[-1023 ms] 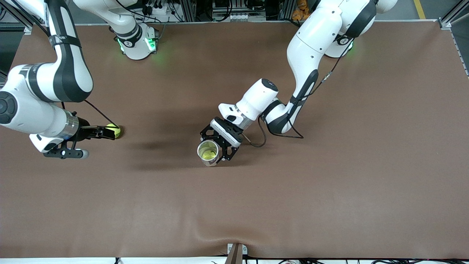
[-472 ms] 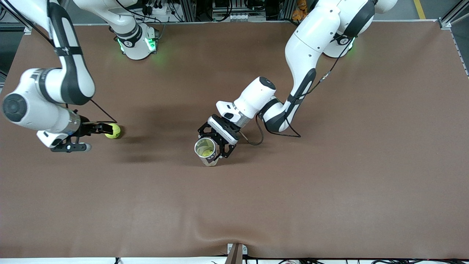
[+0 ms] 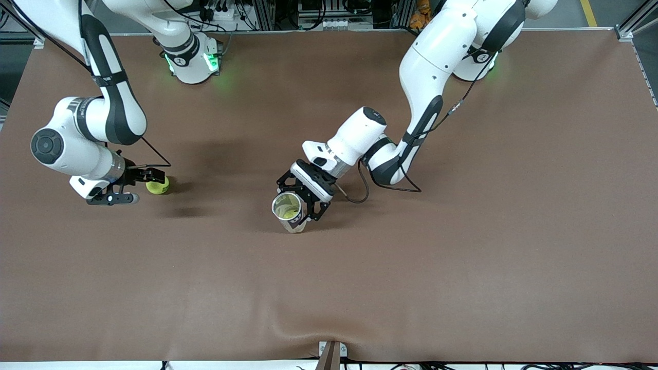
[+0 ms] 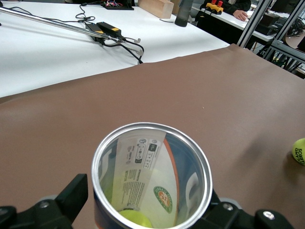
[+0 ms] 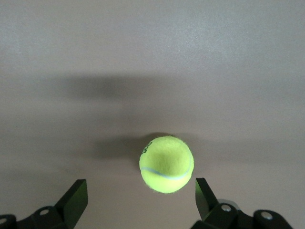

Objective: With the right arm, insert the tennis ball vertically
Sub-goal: 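Grasp the second tennis ball with the right gripper and lift it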

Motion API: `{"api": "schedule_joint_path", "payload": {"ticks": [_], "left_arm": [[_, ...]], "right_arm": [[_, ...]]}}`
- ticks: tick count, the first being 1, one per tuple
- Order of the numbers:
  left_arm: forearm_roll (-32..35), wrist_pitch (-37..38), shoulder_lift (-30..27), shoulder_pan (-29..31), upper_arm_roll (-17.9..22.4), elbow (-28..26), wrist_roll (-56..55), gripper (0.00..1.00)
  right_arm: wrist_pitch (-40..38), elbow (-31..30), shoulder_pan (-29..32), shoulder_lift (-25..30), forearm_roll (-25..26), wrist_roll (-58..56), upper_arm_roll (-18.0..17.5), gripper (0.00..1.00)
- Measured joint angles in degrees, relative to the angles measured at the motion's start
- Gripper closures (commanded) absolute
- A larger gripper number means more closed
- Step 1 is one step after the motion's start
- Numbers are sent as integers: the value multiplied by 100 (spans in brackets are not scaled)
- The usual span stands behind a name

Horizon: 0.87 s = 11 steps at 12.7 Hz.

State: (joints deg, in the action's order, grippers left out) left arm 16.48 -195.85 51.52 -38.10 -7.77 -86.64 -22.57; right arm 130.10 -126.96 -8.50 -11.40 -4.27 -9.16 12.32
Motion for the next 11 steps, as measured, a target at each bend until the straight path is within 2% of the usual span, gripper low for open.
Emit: {"api": "schedule_joint_path", "payload": {"ticks": [7,10,11], "left_arm": [[0,0,0,-5,0,12,0,0],[0,0,0,-5,0,13,0,0],[0,0,0,-6,0,14,0,0]], "right_arm": [[1151,-830,1,14,84,-38,7,0],[1411,-925,1,-64,123,-42,6,1],[1481,-931,1,-121,125,-43,7,4]]}}
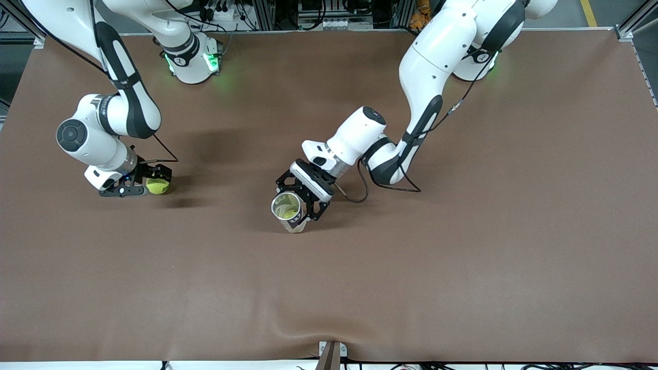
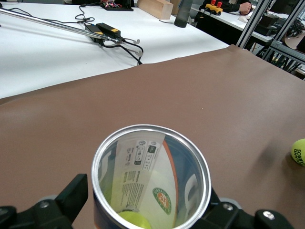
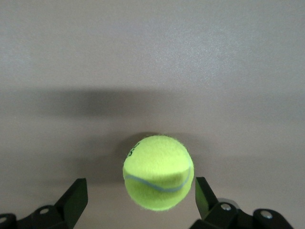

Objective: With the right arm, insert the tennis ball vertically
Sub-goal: 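Grasp the second tennis ball with the right gripper and lift it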

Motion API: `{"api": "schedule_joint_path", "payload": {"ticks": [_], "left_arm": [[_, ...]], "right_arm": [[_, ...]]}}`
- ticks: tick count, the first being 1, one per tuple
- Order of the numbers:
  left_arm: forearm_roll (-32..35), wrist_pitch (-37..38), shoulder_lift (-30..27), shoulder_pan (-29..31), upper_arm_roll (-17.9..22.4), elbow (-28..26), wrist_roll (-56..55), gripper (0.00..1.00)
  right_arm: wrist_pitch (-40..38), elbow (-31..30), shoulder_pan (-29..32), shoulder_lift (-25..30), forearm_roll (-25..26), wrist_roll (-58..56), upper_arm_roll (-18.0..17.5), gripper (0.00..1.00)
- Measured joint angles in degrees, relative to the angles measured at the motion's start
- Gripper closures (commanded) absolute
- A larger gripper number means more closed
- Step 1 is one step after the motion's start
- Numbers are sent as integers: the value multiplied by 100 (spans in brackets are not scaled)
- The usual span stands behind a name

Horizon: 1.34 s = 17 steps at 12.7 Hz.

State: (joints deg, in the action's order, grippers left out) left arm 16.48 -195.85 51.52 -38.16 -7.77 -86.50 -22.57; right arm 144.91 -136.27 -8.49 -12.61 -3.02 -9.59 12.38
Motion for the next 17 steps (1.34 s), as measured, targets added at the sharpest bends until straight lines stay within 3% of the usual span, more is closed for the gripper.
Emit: {"api": "schedule_joint_path", "payload": {"ticks": [3,6,9,10,13,17], "left_arm": [[0,0,0,-6,3,3,0,0],[0,0,0,-60,100,14,0,0],[0,0,0,-180,238,21,0,0],[0,0,0,-217,271,23,0,0],[0,0,0,-264,290,29,0,0],[0,0,0,-265,300,41,0,0]], "right_arm": [[335,-24,34,-230,109,-1,8,15],[703,-182,89,-404,172,-1,11,35],[722,-191,100,-404,177,-1,10,95],[721,-190,100,-393,178,-1,10,100],[394,4,99,-205,196,0,-33,100],[-1238,1266,55,241,172,666,-483,100]]}}
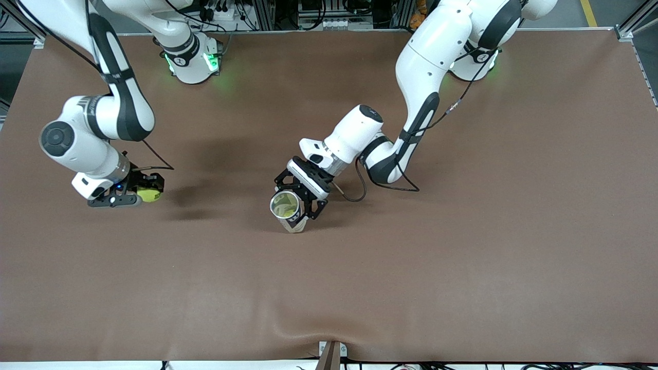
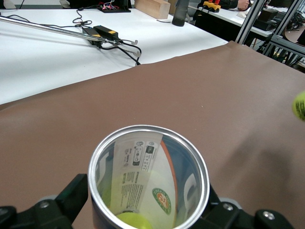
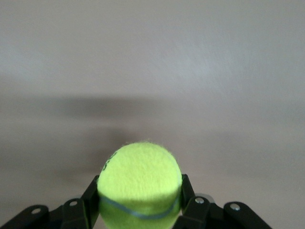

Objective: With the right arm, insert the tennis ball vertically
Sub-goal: 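Grasp the second tennis ball with the right gripper and lift it, then carry the second ball over the can's open end with the right gripper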

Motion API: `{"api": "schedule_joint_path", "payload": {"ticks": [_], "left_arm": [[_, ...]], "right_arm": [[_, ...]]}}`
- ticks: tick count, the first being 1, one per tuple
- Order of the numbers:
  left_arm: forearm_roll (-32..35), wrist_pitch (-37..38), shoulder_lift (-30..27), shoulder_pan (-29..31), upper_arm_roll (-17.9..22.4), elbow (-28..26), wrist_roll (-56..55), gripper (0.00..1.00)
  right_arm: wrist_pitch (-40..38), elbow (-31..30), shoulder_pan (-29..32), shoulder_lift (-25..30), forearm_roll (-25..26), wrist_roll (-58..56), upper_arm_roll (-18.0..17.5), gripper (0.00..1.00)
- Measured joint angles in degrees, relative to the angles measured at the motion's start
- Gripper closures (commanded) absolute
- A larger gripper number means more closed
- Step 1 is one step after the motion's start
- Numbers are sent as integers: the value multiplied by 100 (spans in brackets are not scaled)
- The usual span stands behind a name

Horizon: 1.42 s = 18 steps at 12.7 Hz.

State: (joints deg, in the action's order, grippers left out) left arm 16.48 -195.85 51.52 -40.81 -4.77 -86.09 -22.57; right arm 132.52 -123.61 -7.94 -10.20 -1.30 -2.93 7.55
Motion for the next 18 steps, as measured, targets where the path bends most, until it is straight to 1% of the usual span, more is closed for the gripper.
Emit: {"api": "schedule_joint_path", "payload": {"ticks": [2,4,6,8,9,11,13,15,17,18], "left_arm": [[0,0,0,0,2,1,0,0],[0,0,0,-1,4,2,0,0],[0,0,0,-4,5,5,0,0],[0,0,0,-27,5,9,0,0],[0,0,0,-35,5,11,0,0],[0,0,0,-39,6,15,0,0],[0,0,0,-39,8,15,0,0],[0,0,0,-39,10,16,0,2],[0,0,0,-40,11,16,0,6],[0,0,0,-40,12,17,0,12]], "right_arm": [[-554,610,-102,32,-13,851,-379,100],[-841,1112,-265,33,-168,1805,-721,100],[-922,1493,-382,23,-476,2725,-1036,100],[-932,1829,-450,-49,-841,3586,-1258,100],[-932,2032,-470,-114,-959,4053,-1375,100],[-928,2411,-521,-267,-1025,4948,-1600,100],[-863,2694,-577,-450,-1037,5583,-1762,100],[-490,2818,-635,-692,-1060,6006,-1922,100],[-42,2841,-728,-967,-1062,6349,-2056,100],[76,2851,-769,-1081,-1062,6433,-2082,100]]}}
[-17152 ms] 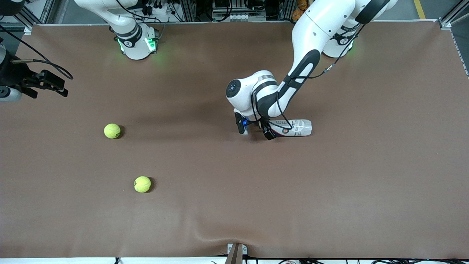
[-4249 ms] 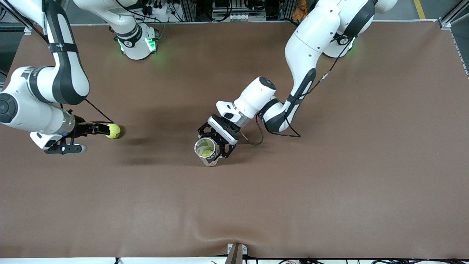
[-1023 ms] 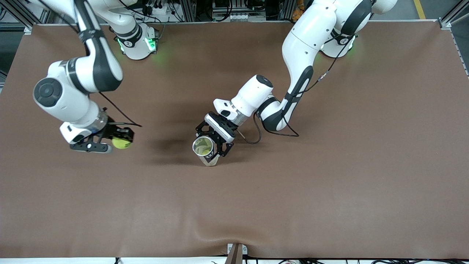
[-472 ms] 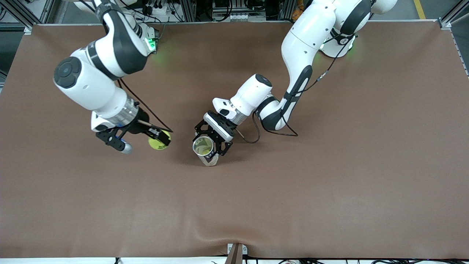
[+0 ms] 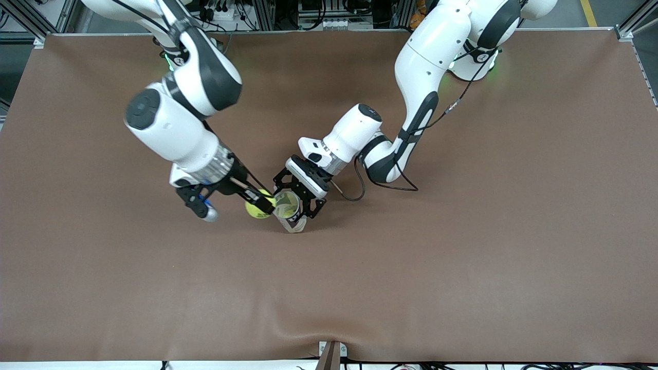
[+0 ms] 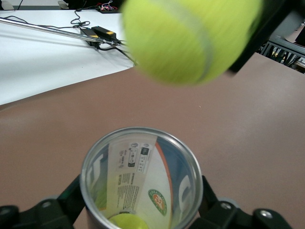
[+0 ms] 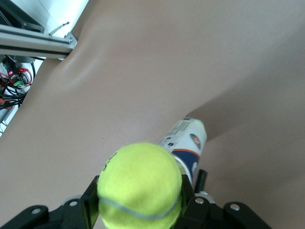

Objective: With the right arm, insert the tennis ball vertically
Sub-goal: 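Carry the second ball over the can's open end with the right gripper, then open the right gripper to drop the ball into the can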

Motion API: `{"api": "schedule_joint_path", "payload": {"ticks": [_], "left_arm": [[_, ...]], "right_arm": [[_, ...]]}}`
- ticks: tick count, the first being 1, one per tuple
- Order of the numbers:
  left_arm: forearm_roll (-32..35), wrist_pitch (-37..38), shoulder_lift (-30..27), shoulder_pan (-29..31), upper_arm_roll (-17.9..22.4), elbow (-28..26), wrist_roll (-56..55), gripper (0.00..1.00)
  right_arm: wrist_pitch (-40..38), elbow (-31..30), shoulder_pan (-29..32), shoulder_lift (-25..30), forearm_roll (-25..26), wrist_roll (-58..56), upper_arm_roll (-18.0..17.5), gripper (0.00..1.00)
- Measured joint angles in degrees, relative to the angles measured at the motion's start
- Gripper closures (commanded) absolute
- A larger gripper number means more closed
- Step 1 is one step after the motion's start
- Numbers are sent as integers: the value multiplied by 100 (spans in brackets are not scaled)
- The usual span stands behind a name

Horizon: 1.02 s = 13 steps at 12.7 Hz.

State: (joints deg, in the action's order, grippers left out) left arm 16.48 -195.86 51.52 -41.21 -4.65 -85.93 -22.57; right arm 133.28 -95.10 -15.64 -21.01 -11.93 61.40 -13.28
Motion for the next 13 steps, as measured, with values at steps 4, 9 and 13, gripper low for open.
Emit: {"api": "schedule_joint_path", "payload": {"ticks": [4,9,13], "left_arm": [[0,0,0,-1,2,2,0,15],[0,0,0,-1,5,2,0,13],[0,0,0,-3,5,2,0,13]], "right_arm": [[90,13,-79,-222,-7,118,-32,100],[88,15,-99,-236,-9,189,-146,87],[65,14,-99,-267,-9,190,-188,82]]}}
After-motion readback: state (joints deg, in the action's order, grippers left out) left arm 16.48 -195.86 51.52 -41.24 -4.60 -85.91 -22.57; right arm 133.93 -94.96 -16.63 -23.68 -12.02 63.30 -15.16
